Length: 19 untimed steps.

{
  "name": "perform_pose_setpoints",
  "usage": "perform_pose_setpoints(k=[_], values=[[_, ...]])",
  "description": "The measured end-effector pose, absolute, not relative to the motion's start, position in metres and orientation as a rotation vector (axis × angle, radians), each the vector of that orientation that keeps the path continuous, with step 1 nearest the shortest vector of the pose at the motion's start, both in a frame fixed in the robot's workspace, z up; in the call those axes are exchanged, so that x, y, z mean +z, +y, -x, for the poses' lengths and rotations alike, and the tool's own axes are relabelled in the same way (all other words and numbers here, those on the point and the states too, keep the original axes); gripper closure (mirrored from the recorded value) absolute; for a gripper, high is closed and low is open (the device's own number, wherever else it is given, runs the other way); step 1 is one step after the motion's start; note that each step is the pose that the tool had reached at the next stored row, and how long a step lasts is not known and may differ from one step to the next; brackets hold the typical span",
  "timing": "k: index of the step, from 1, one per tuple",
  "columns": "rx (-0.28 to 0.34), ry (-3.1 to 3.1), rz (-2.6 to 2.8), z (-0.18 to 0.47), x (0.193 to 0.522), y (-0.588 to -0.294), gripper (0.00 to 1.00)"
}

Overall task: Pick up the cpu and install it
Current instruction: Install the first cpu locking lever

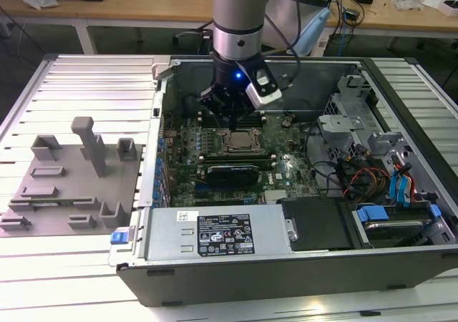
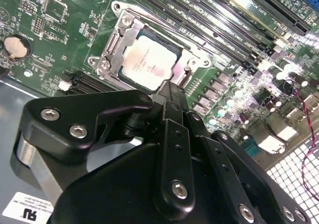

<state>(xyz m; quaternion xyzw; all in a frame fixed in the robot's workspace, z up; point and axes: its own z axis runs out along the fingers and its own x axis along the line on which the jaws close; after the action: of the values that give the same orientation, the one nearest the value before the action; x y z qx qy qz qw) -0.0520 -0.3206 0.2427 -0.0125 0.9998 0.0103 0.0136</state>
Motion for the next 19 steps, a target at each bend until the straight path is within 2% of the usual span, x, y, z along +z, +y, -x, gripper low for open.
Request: perform_pose_setpoints(k=[12,19], values=[[0.032,3.114,0.039,0.073,0.243,-0.321,0.89],[0.032,3.114,0.039,0.074,0.254,-0.321,0.89]])
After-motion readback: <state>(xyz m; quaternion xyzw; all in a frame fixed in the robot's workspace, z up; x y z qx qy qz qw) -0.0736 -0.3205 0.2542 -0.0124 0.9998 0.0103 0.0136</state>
